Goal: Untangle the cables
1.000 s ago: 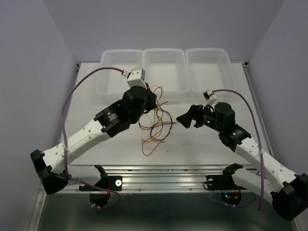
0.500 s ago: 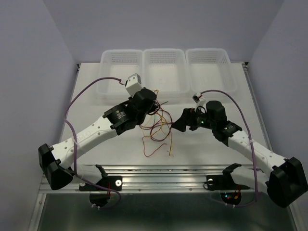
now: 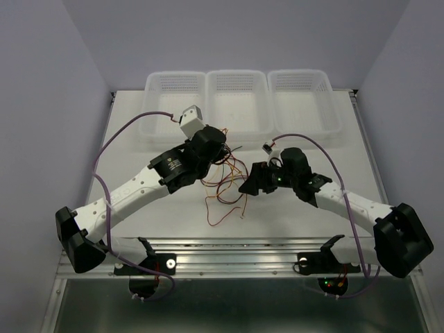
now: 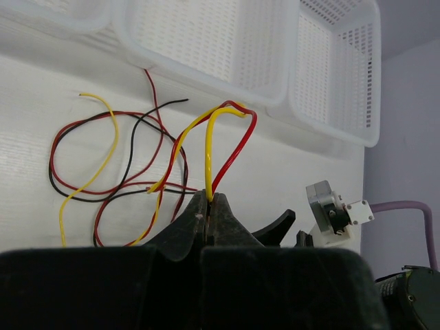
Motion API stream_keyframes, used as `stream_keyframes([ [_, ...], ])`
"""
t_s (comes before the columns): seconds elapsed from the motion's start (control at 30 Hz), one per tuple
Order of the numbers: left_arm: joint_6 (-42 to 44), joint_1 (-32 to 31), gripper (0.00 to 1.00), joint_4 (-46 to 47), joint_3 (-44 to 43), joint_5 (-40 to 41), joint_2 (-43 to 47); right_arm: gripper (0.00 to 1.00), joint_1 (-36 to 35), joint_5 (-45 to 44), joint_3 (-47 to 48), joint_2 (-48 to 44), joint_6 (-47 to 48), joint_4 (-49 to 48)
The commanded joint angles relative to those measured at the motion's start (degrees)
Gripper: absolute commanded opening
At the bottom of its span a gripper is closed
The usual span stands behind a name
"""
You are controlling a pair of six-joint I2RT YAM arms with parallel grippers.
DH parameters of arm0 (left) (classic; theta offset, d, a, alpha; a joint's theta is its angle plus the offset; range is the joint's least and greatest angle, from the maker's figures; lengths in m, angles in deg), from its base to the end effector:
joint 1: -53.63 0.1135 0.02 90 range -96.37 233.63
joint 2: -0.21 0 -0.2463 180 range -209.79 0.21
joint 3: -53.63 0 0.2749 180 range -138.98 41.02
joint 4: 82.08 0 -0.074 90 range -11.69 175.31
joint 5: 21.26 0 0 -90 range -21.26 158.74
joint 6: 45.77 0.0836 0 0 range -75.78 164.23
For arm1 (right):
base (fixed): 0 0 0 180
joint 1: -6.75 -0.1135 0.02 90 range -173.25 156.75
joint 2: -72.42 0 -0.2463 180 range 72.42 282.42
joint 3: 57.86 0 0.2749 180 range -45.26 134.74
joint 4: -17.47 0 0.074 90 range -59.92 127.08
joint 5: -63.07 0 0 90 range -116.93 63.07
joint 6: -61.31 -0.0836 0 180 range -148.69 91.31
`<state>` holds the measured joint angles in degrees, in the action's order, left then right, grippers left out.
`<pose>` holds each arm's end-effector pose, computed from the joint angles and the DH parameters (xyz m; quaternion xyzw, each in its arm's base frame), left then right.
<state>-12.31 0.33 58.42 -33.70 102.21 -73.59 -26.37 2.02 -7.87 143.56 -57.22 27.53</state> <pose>0.2448 -0.2513 0.3514 -0.1755 0.8074 -0.2751 0.4916 0.2481 0.2102 0.1711 -0.1564 0.8380 0.4305 0.2965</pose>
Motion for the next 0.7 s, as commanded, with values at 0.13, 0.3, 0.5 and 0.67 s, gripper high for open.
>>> stream_keyframes([
  [0.13, -0.51, -0.4, 0.0, 1.14, -1.75, 0.19, 1.47, 0.73, -1.24, -2.93, -0.65, 2.17, -1.96, -8.26],
  [0.3, -0.6, -0.4, 0.0, 1.58, -1.48, -0.43, 1.82, 0.58, -1.24, -4.16, -0.56, 3.48, -3.11, -9.41],
  [0.5, -0.33, -0.4, 0.0, 2.46, -0.69, -1.48, 2.78, 0.53, -1.24, -2.94, -0.74, 5.07, -3.98, -10.37],
  [0.67, -0.33, -0.4, 0.0, 2.81, -0.17, -2.01, 3.14, 0.49, -1.77, -2.23, -1.17, 5.07, -4.42, -12.66],
])
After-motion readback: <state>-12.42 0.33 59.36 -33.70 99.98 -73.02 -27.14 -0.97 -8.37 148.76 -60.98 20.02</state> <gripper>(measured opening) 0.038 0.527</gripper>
